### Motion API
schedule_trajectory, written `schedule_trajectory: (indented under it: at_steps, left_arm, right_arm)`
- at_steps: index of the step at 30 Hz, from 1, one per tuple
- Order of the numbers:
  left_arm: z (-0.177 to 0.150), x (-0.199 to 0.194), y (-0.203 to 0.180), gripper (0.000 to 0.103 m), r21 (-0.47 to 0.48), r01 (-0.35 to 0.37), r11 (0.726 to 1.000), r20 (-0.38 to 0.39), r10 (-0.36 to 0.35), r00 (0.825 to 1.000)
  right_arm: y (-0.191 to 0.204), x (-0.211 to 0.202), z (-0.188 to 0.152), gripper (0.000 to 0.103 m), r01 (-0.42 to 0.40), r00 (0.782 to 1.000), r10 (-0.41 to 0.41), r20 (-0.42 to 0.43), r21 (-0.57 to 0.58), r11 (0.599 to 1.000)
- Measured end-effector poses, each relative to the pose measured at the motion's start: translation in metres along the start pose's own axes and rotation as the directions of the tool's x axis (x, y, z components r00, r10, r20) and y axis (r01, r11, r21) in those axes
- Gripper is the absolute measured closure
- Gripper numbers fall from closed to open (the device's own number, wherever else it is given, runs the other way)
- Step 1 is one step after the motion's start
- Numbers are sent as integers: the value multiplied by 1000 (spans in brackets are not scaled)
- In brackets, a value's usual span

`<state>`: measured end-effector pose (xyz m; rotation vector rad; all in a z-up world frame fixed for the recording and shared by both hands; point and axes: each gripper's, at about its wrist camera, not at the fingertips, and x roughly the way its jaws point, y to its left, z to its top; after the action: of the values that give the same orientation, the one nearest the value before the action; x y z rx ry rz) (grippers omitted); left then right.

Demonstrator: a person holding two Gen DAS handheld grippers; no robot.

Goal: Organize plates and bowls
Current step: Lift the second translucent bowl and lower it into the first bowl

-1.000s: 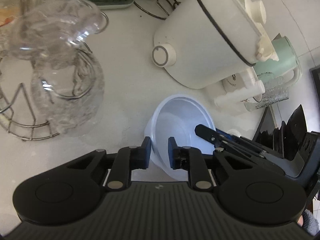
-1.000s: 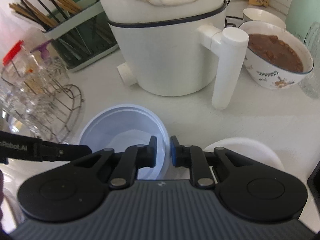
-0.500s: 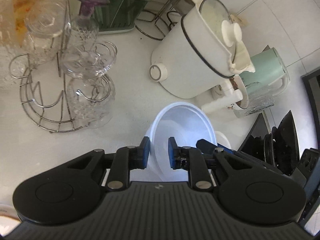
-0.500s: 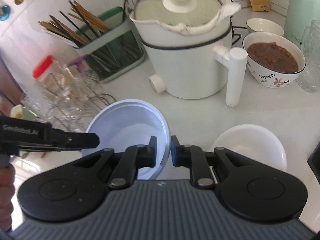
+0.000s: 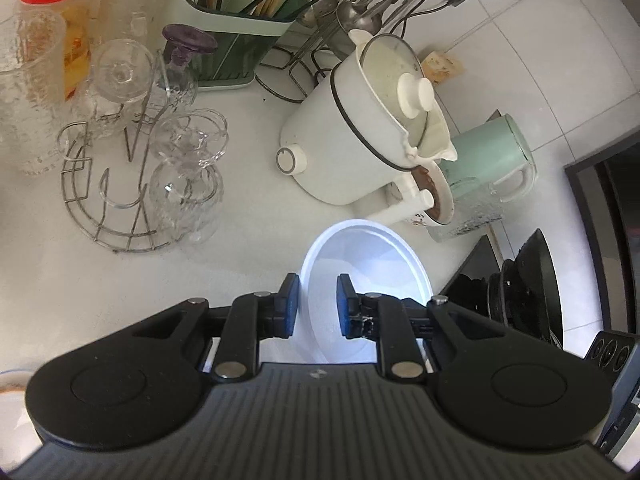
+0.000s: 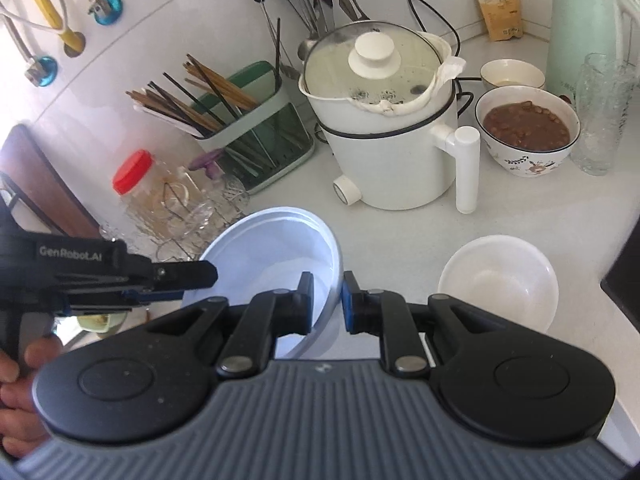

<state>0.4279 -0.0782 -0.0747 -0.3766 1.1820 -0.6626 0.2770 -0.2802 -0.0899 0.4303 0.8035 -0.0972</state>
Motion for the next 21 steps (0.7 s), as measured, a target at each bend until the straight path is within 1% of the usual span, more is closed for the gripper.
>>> schedule_trajectory:
  at_steps: [6,11,15,18,21]
  left_arm:
    - [-16,-18,10,81,-10,-4,1000,-6,4,1000]
    - [-30,-26,19,81,-13,-20,1000,-18,19,1000]
    - [-43,-29,27,81,-9,-42,999,-29,42,999]
    - [-49,-29,32,81,-4,-75,997,-37,74,997]
    - [-53,-24,40,81,-22,-89,996,-66,87,994]
  right_arm:
    - [14,-11,-14,86,-8,1000,8,-6,10,1000]
    - [23,-13,-26,85,-5,999,5,-35,16,1000]
    - [29,-10,-37,84,1,997,1,-74,19,1000]
    - [31,-5,-44,84,-9,994,12,-110,24,1000]
    - [30,4,-51,84,-16,987,21,-161,33,999]
